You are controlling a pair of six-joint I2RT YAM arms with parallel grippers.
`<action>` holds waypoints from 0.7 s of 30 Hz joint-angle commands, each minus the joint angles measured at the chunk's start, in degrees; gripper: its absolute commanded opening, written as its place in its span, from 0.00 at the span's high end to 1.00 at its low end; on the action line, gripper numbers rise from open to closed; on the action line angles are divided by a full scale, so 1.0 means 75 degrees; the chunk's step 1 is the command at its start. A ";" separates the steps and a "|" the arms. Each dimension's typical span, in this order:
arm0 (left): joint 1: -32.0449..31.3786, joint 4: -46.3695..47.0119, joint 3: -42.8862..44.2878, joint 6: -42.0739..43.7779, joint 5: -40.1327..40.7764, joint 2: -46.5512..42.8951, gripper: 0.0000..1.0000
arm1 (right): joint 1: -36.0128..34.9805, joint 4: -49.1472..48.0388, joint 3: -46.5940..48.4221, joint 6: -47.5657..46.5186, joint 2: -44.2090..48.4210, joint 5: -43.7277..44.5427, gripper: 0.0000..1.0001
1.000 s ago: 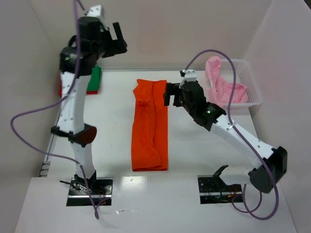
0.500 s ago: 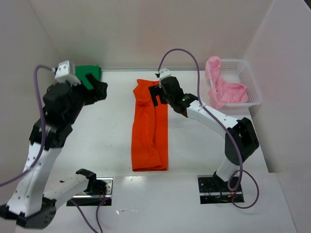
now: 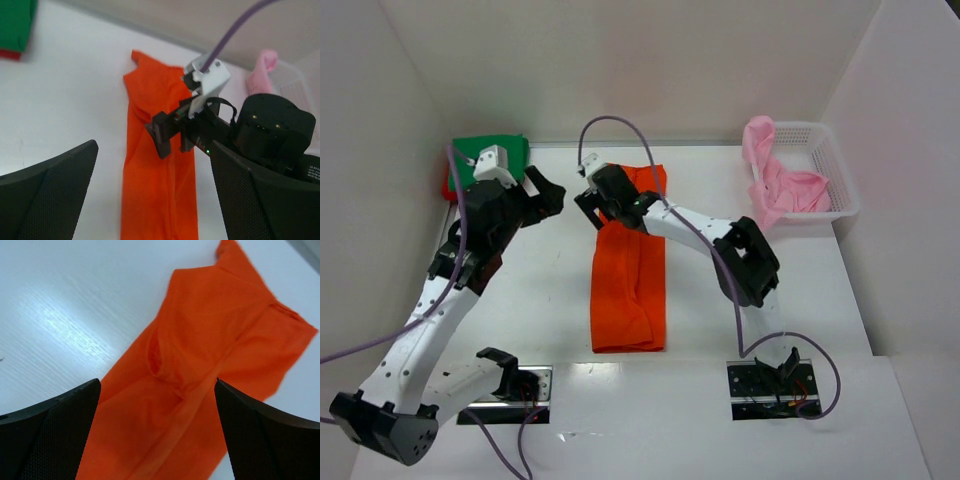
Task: Fold and stack the t-shirts
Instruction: Grab the bottom of the folded rectangular tshirt with both arms
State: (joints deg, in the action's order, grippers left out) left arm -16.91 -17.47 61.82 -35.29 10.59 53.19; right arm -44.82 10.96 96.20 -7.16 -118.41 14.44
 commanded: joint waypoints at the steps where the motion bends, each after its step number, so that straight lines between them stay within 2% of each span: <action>1: 0.0051 0.0478 -0.0145 -0.0415 -0.0439 0.0080 0.00 | -0.0212 0.0447 0.0729 -0.0371 -0.0674 0.0255 0.00; 7: 0.0121 0.0549 -0.0227 -0.0334 -0.0510 0.0361 0.00 | -0.0282 0.0449 0.1024 -0.0369 -0.1250 0.0698 0.00; 13: 0.0285 0.0478 -0.0309 -0.0264 -0.0591 0.0432 0.00 | -0.0282 0.0449 0.1281 -0.0347 -0.1707 0.1051 0.07; 17: 0.0356 0.0408 -0.0379 -0.0264 -0.0685 0.0432 0.00 | -0.0282 0.0519 0.1574 -0.0171 -0.1919 0.1145 0.12; 21: 0.0426 0.0408 -0.0380 -0.0264 -0.0767 0.0502 0.00 | -0.0282 0.0519 0.1657 -0.0100 -0.2059 0.1145 0.23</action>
State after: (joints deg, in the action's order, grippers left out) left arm -14.11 -16.27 59.22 -36.71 6.02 56.77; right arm -47.05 15.46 105.47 -8.62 -132.73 21.30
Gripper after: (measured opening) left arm 0.998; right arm 0.778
